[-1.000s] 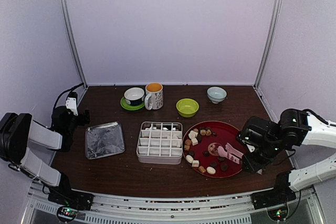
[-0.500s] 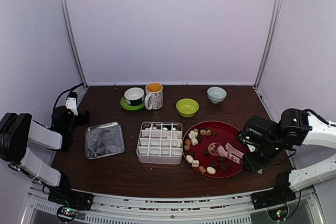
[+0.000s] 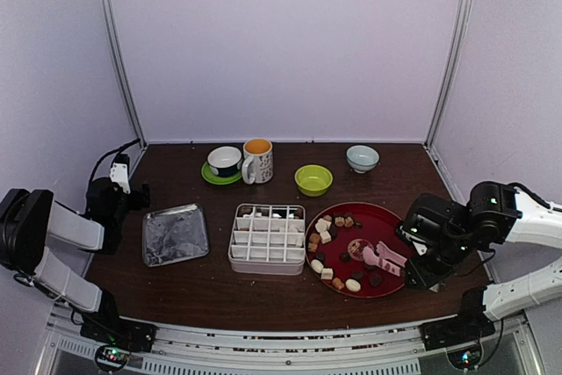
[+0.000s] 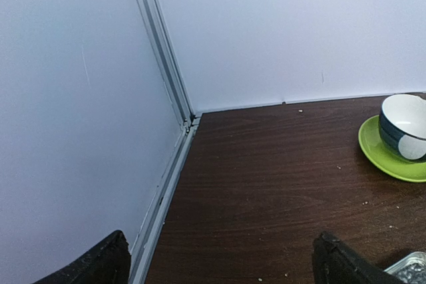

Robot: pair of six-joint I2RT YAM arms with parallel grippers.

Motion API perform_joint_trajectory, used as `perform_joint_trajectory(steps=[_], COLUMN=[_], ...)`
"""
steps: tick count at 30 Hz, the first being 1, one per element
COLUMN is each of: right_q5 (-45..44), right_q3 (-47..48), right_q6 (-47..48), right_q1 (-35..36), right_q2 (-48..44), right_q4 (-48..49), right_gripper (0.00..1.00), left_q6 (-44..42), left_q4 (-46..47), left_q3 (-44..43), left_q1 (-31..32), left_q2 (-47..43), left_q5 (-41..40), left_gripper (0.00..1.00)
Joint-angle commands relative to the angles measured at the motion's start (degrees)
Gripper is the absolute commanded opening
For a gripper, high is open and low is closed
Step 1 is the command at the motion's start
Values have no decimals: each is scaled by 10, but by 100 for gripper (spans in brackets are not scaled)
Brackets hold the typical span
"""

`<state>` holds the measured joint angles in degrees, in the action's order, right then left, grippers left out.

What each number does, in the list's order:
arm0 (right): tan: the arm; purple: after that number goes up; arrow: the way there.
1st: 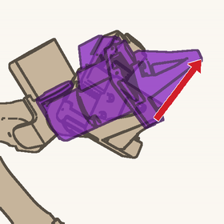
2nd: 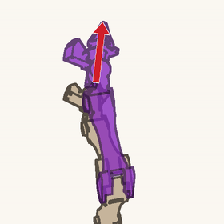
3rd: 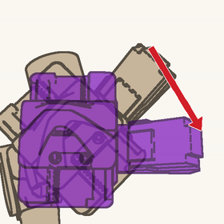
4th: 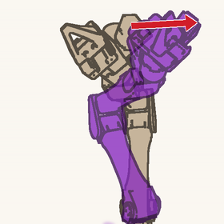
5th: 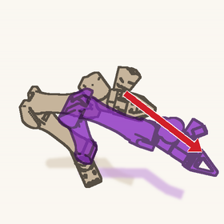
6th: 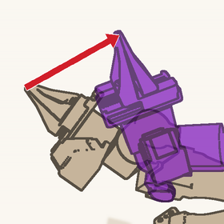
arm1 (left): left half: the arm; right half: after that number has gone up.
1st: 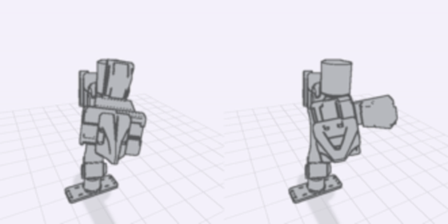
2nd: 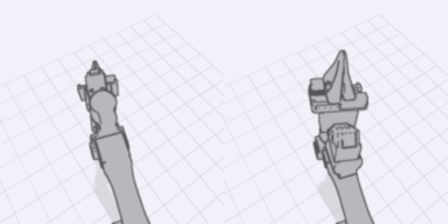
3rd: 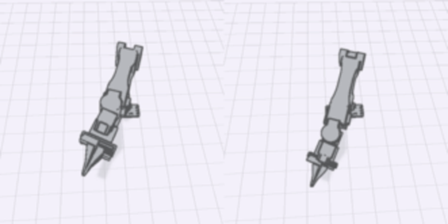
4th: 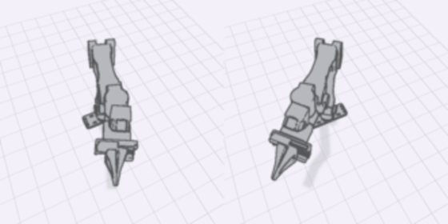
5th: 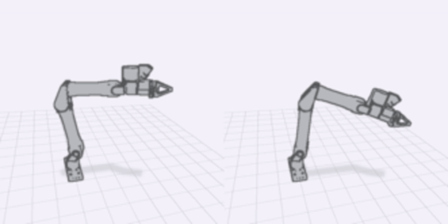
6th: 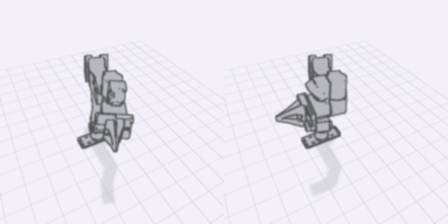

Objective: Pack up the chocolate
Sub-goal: Pick up the fake chocolate from the plate.

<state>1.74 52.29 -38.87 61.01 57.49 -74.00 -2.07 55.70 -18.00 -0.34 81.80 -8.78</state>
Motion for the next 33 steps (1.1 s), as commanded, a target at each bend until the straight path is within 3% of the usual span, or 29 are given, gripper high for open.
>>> perform_joint_trajectory(steps=[1, 33], right_q5=[1, -6], right_q3=[6, -20], right_q6=[1, 13], right_q1=[-3, -3], right_q2=[2, 54], right_q4=[-4, 26], right_gripper=[36, 36], left_q6=[-6, -6], left_q4=[32, 33], left_q3=[-5, -5], left_q1=[-5, -4], left_q2=[-1, -2], left_q5=[4, 4], left_gripper=[98, 98])
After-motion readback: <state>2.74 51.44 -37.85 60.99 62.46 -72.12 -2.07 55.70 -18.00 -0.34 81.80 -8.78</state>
